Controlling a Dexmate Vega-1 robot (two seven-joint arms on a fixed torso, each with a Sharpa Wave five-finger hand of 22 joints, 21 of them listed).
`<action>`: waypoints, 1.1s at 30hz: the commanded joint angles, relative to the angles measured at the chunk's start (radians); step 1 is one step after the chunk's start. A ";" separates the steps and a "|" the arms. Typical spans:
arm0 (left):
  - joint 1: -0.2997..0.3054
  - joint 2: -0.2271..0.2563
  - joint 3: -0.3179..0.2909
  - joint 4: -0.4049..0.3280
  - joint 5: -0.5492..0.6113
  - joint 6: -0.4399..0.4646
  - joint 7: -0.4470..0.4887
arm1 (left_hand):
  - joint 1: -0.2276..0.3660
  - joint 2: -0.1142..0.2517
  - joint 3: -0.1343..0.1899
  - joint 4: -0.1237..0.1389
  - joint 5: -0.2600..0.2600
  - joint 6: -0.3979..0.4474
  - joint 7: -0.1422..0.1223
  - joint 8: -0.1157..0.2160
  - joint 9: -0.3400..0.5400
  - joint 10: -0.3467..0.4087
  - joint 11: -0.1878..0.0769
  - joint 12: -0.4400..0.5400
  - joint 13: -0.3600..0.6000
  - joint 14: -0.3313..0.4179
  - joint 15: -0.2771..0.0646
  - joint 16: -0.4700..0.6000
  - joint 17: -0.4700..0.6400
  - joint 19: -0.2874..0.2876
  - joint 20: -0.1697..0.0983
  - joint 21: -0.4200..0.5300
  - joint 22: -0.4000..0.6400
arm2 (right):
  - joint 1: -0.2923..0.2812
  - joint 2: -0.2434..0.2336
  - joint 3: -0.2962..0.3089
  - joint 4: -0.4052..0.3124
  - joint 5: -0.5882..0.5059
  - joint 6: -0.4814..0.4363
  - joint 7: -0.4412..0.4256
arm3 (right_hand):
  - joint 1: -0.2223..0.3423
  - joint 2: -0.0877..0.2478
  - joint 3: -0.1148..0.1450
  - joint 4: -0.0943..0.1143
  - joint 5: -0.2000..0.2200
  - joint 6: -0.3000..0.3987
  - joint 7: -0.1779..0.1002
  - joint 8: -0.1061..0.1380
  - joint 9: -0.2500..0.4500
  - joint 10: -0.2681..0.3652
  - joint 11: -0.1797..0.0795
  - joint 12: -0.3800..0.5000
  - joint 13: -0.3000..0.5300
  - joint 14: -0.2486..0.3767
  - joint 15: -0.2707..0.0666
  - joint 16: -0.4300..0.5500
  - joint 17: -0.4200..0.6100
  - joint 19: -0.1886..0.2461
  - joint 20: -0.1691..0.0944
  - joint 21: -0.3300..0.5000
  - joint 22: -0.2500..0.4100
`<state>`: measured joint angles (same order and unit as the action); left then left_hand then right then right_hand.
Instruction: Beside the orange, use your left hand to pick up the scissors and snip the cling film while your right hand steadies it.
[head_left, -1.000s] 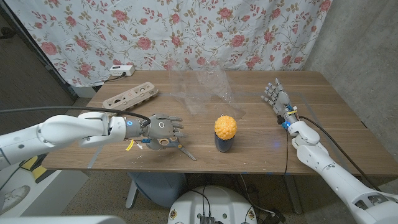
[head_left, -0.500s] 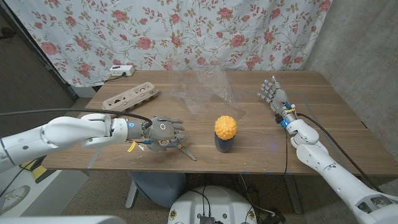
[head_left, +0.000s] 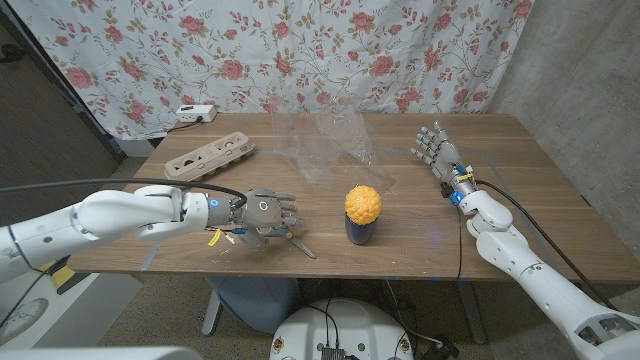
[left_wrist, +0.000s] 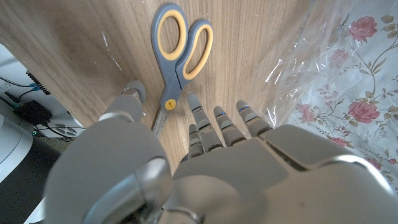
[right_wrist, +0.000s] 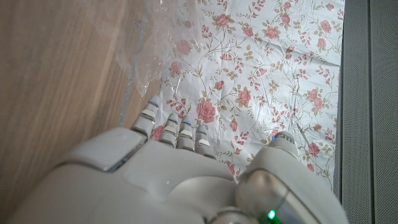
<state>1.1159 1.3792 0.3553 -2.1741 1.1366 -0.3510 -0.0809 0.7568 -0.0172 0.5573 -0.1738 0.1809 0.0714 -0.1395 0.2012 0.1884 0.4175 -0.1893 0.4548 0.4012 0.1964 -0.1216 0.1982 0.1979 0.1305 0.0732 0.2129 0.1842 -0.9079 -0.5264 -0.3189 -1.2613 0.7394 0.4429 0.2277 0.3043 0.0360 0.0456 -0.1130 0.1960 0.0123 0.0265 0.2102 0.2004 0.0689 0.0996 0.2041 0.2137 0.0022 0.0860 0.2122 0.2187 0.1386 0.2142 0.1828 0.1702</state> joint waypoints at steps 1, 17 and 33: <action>-0.011 -0.009 0.016 0.004 -0.002 0.004 -0.024 | 0.011 0.000 0.006 0.006 0.002 0.003 -0.008 0.000 0.004 -0.005 -0.003 0.000 0.005 -0.001 -0.005 0.000 0.003 0.005 -0.006 0.000 0.002 | 0.001 0.004 -0.006 0.004 -0.005 0.013 0.007 | 0.008 0.002 0.002 -0.008 -0.001 0.009 0.002 0.000 0.002 0.005 0.000 0.007 0.002 -0.006 0.005 0.007 0.003 -0.003 0.002 0.008 0.005; -0.017 -0.013 0.025 0.003 -0.005 0.005 -0.046 | 0.012 0.003 -0.005 0.012 -0.003 0.021 -0.007 0.009 0.004 -0.016 0.011 -0.015 -0.004 -0.017 -0.003 0.000 0.001 0.004 -0.006 -0.001 0.002 | -0.003 0.008 -0.006 0.006 -0.003 0.020 0.007 | 0.008 0.002 0.002 -0.008 -0.001 0.011 0.001 0.000 0.002 0.006 0.000 0.007 0.002 -0.007 0.004 0.007 0.003 -0.004 0.002 0.007 0.005; -0.040 -0.049 0.054 0.019 0.010 -0.006 -0.066 | 0.010 0.005 -0.016 0.016 -0.004 0.022 -0.007 0.009 0.004 -0.029 0.015 -0.037 -0.016 -0.028 0.001 0.003 -0.001 -0.002 -0.004 -0.004 0.002 | -0.001 0.006 -0.010 0.007 -0.009 0.017 0.003 | 0.008 0.001 0.002 -0.008 -0.002 0.013 0.001 0.000 0.002 0.008 -0.001 0.008 0.002 -0.006 0.004 0.007 0.003 -0.006 0.002 0.007 0.005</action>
<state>1.0875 1.3496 0.3927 -2.1642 1.1383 -0.3518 -0.1336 0.7608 -0.0132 0.5457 -0.1623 0.1770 0.0911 -0.1411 0.2012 0.1883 0.3944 -0.1767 0.4211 0.3849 0.1711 -0.1216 0.1983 0.1952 0.1304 0.0732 0.2129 0.1842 -0.9114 -0.5202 -0.3256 -1.2556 0.7333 0.4623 0.2337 0.3043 0.0360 0.0456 -0.1130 0.1961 0.0214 0.0251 0.2102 0.2004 0.0690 0.0996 0.2041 0.2138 0.0022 0.0859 0.2122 0.2188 0.1386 0.2142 0.1828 0.1702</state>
